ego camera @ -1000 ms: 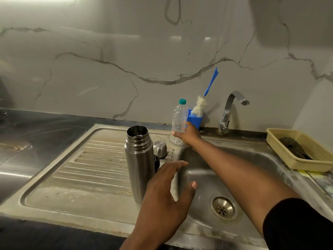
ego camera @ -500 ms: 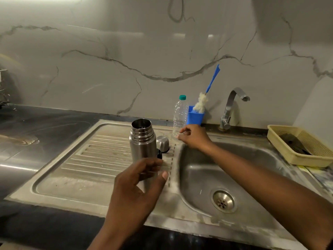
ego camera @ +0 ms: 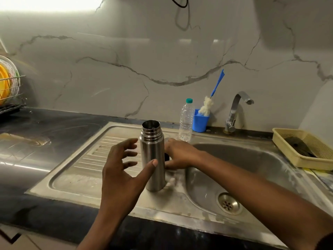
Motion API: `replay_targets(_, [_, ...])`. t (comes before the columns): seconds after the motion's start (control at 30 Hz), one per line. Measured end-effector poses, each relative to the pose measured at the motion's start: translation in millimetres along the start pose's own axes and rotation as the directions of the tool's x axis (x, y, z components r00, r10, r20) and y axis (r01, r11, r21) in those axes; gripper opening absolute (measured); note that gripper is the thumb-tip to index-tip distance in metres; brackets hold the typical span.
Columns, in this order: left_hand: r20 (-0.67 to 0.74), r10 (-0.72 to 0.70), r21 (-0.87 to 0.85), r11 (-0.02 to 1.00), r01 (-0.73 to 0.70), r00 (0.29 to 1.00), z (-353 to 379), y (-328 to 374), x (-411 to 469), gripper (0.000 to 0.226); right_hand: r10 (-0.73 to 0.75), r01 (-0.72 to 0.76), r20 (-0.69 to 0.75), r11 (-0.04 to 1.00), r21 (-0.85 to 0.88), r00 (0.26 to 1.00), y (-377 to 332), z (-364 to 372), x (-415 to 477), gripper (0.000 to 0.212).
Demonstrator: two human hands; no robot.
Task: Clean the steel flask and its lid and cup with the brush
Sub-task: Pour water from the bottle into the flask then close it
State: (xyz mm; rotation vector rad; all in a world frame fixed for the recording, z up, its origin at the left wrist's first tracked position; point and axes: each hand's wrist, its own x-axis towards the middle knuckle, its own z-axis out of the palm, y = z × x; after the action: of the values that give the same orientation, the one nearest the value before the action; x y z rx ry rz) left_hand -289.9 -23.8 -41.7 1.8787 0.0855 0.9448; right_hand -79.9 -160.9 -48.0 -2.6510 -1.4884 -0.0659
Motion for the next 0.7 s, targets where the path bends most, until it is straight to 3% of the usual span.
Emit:
replay_targets(0.03, [0.009,0.0,0.005,1.0,0.0,1.0,1,-3,3,0.073,0.004,-0.004,-0.008,1.0,0.0,1.0,1,-1,-1,0.027])
replay_targets(0.2, [0.074,-0.035,-0.013,0.999,0.036,0.997,11,-10,18,0.102,0.159,-0.139,-0.1,0.973,0.183,0.982,10,-44,-18,0.064])
replay_targets(0.27, [0.113,-0.056,-0.011,0.998,0.058,0.992,17,-11,24,0.106,0.186,-0.13,-0.171,0.948,0.291,0.968,12,-75,-30,0.065])
replay_targets(0.37, [0.143,-0.073,-0.026,0.997,0.077,0.987,25,-11,31,0.096,0.183,-0.072,-0.236,0.909,0.41,0.954,5,-125,-51,0.052])
replay_targets(0.5, [0.109,-0.069,-0.025,0.997,0.072,0.992,30,-11,35,0.071,0.114,0.01,-0.196,0.841,0.541,0.974,-12,-172,-70,0.047])
replay_targets(0.7, [0.098,-0.033,-0.046,0.998,0.038,0.995,34,-11,34,0.067,-0.009,0.098,-0.183,0.868,0.486,0.983,-34,-194,-74,0.051])
